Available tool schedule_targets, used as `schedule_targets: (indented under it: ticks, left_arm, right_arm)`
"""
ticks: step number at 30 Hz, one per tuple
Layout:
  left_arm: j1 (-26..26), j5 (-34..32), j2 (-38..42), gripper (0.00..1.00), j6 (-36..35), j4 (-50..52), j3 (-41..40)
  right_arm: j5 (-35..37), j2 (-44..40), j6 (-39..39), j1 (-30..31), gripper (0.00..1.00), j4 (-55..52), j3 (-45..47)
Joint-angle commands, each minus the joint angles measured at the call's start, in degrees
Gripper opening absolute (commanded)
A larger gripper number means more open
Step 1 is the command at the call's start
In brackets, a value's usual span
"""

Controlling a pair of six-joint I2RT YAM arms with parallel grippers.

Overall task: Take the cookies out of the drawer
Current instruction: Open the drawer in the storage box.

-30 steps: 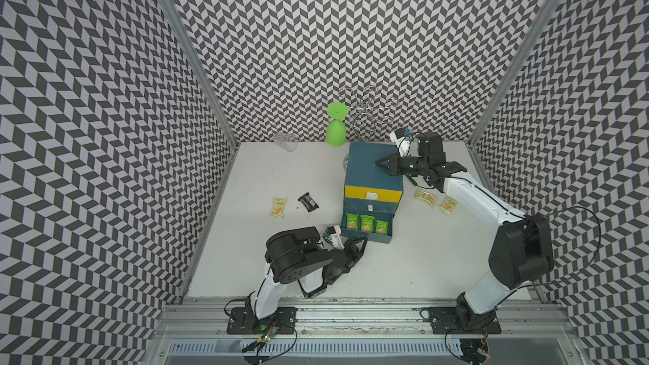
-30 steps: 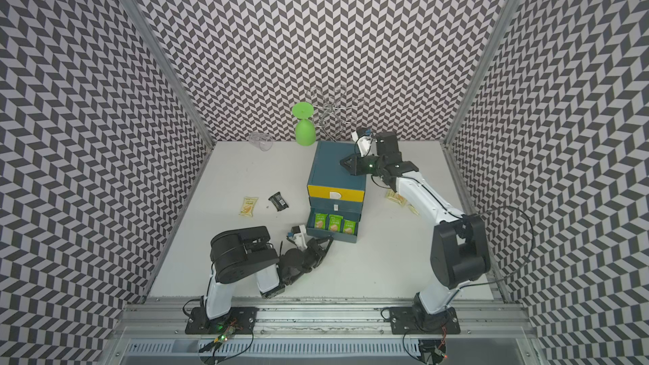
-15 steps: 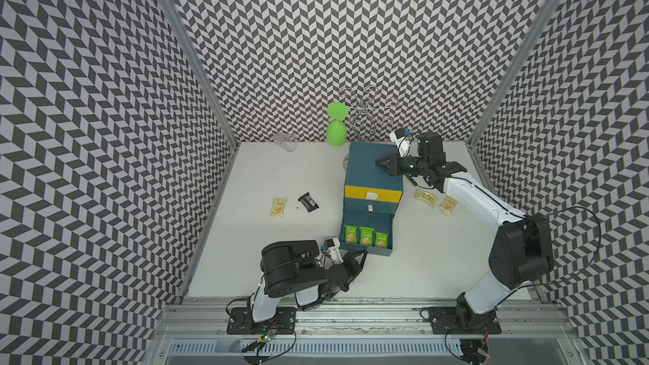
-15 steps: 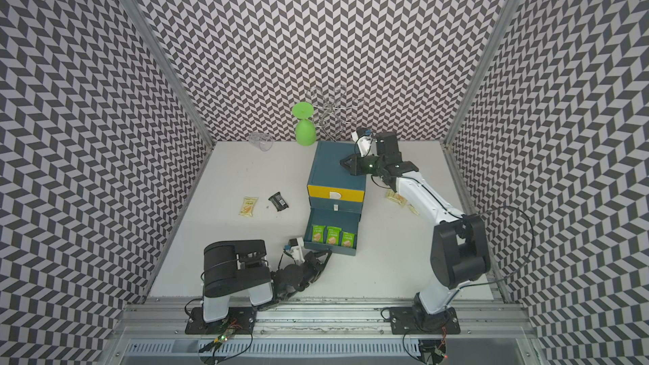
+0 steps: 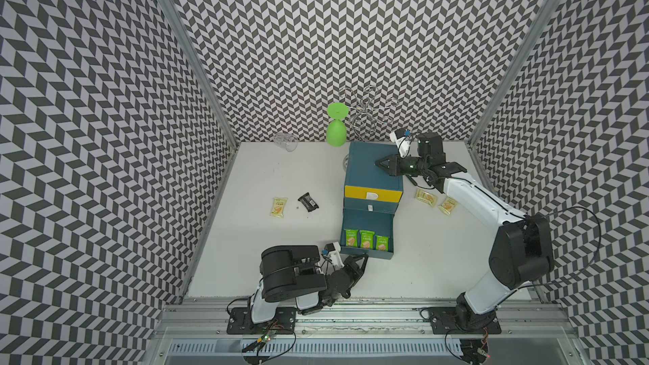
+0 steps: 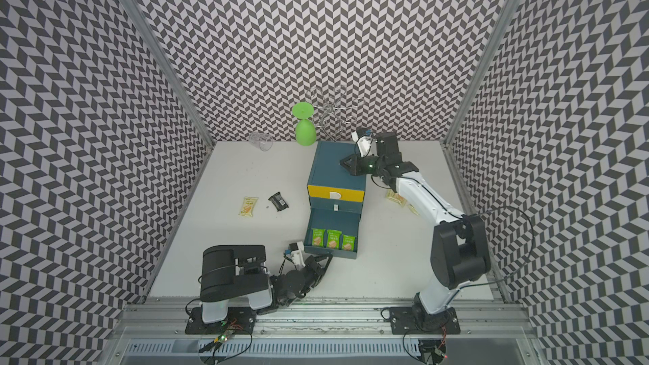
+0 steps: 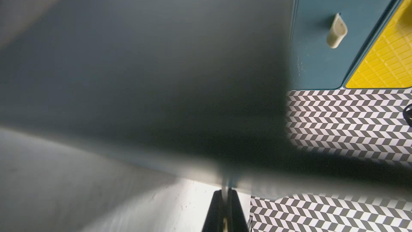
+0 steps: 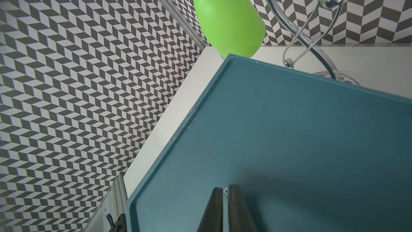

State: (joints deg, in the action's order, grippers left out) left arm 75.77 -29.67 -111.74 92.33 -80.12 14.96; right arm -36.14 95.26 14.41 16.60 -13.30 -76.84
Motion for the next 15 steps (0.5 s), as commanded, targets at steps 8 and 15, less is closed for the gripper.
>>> schedule_targets:
  ticks: [8,15]
  left_arm:
    - [2.1,-0.9,1.0,0.00,0.2,6.0,-2.2]
    - [2.5,-2.0,0.5,0.00,1.9,6.1,-3.0]
  right_arm:
    - [3.3,2.8,-0.7,-0.5,0.12,-9.5,4.4]
    - [3.2,2.8,-0.6,-0.5,0.12,-9.5,4.3]
